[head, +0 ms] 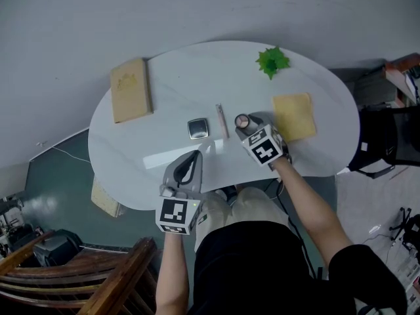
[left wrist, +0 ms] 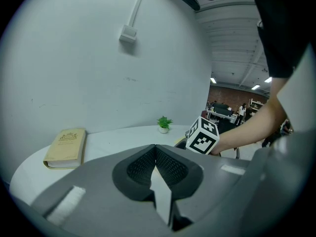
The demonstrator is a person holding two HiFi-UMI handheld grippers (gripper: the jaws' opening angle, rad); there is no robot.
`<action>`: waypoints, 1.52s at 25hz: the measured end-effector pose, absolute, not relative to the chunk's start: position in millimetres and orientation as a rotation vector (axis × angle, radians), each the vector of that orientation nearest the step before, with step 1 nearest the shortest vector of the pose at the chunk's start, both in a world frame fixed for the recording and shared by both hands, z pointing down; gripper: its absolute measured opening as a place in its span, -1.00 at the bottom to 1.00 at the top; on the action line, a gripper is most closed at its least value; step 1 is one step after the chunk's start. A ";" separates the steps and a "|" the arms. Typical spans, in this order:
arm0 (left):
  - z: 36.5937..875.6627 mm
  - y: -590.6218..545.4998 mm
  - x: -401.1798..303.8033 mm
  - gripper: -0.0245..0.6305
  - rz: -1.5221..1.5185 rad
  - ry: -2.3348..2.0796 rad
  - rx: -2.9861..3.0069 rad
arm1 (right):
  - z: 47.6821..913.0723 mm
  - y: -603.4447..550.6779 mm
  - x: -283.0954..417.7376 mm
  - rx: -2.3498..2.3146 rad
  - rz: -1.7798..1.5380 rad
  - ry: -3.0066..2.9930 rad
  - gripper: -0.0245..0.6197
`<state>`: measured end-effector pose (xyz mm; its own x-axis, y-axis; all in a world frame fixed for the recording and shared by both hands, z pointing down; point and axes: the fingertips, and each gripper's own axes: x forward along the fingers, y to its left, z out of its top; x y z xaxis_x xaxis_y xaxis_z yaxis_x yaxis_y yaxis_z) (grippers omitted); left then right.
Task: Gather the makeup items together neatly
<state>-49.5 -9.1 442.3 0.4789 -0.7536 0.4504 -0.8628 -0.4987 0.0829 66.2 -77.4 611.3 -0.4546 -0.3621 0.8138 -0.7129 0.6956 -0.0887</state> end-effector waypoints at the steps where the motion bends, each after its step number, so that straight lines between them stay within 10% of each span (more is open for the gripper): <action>1: 441.7 -9.6 -49.7 -0.93 0.516 -1.369 2.433 | 608.7 -76.0 66.8 0.826 0.544 -2.085 -0.23; 16: 414.7 5.5 -53.5 -0.93 0.444 -1.316 2.541 | 524.9 -42.5 62.9 0.993 0.452 -2.172 -0.24; 38: 353.5 74.3 -87.9 -0.93 0.258 -1.310 2.638 | 400.7 57.7 17.2 1.192 0.272 -2.308 -0.76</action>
<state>-87.9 74.3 353.5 0.5958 -0.7677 0.2358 -0.7998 -0.5939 0.0872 17.2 57.7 400.7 -0.4750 -0.6983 0.5354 -0.8038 0.5920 0.0590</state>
